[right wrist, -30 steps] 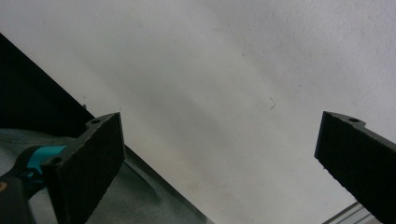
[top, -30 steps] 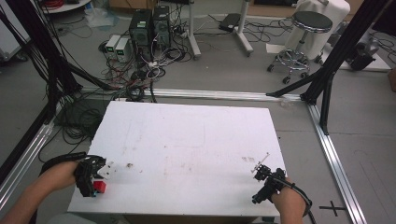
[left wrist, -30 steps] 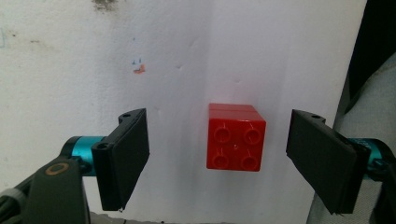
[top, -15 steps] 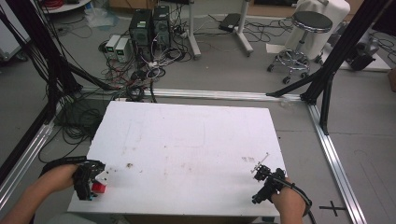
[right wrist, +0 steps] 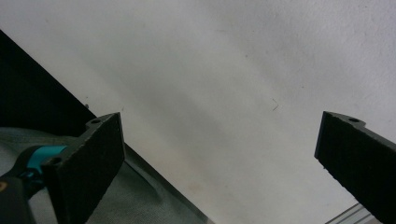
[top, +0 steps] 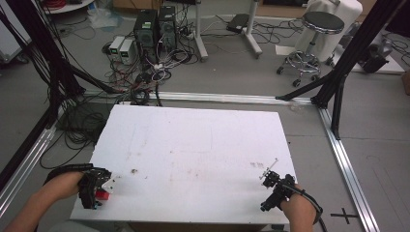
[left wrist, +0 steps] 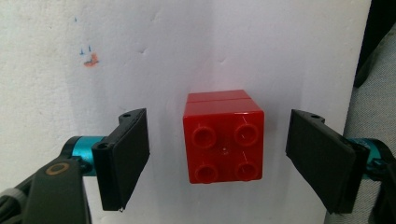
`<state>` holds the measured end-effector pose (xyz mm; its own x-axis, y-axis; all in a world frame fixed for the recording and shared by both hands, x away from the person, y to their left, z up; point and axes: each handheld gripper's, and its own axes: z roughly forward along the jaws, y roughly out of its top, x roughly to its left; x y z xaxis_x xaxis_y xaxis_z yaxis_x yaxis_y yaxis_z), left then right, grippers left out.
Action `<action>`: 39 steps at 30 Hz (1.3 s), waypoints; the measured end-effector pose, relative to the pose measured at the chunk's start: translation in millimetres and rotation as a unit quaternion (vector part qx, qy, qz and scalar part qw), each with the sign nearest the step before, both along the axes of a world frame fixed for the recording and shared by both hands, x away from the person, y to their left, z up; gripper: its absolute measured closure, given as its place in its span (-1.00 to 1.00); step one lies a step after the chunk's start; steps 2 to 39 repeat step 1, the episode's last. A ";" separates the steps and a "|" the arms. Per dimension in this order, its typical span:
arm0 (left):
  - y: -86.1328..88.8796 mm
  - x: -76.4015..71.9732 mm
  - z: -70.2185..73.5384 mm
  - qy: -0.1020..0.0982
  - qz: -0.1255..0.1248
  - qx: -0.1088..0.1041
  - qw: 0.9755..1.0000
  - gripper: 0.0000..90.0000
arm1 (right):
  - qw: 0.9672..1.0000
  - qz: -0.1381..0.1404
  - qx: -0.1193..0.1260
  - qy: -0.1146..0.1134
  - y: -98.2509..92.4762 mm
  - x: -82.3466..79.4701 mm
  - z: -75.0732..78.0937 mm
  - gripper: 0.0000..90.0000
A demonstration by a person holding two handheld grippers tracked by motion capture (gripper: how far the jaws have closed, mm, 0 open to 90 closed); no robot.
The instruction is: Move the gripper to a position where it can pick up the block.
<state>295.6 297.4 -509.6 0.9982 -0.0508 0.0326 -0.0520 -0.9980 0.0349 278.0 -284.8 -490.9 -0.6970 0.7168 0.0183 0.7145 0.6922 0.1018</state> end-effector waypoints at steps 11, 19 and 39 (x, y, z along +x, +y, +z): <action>0.5 -0.3 0.6 -0.002 0.003 -0.002 1.000 -0.51 | 1.000 0.000 0.002 0.000 -0.3 0.1 0.2 -0.98; 0.5 -0.3 0.6 -0.002 0.003 -0.002 1.000 -0.51 | 1.000 0.000 0.002 0.000 -0.3 0.1 0.2 -0.98; 0.5 -0.3 0.6 -0.002 0.003 -0.002 1.000 -0.51 | 1.000 0.000 0.002 0.000 -0.3 0.1 0.2 -0.98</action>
